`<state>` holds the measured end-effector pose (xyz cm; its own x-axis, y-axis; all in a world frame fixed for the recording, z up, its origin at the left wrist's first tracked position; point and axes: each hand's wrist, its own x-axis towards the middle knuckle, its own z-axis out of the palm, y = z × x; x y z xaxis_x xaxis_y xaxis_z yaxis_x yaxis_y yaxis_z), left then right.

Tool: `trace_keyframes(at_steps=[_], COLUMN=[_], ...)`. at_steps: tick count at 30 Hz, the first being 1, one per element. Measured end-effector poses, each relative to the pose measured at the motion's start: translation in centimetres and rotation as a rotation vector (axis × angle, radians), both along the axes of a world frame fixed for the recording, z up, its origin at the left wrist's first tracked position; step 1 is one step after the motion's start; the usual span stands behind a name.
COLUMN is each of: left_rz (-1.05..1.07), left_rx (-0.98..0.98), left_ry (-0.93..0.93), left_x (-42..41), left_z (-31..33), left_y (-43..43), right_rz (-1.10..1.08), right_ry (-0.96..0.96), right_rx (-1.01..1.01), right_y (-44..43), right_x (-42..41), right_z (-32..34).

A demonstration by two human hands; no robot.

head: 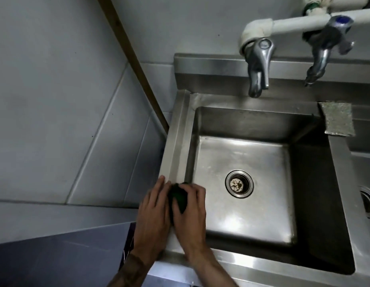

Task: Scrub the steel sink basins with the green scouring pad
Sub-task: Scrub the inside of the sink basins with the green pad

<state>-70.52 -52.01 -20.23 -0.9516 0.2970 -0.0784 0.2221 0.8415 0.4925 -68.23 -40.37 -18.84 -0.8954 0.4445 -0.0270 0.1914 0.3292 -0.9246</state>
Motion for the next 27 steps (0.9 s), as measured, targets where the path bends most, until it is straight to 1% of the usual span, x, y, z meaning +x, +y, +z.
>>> trace_keyframes(at_steps=[2, 8, 12, 16, 20, 24, 27], left_rz=[0.010, 0.041, 0.040, 0.029, 0.029, 0.020, 0.022], left_rx=[-0.030, -0.072, -0.067, -0.090, -0.137, -0.150, -0.136], left_ry=[0.017, 0.112, 0.146, 0.131, 0.127, 0.163, 0.183], left_x=[-0.1, -1.5, -4.4, -8.2, -10.4, -10.7, -10.6], left_z=[0.1, 0.3, 0.1, -0.1, -0.2, -0.5, -0.8], left_y=[0.5, 1.3, 2.2, 3.9, 5.3, 5.3, 5.3], right_rz=[0.021, 0.016, 0.008, 0.039, -0.047, -0.075, -0.214], right_ry=[0.026, 0.056, 0.070, 0.058, 0.078, 0.013, 0.001], right_rx=[0.046, 0.274, 0.340, 0.380, 0.408, 0.455, 0.441], right_y=[1.0, 4.5, 6.5, 8.5, 9.8, 10.2, 10.4], right_x=[-3.0, -13.1, -18.4, -23.2, -27.6, -30.0, -30.5], right_z=[-0.2, -0.2, -0.1, -0.2, 0.3, 0.3, 0.7])
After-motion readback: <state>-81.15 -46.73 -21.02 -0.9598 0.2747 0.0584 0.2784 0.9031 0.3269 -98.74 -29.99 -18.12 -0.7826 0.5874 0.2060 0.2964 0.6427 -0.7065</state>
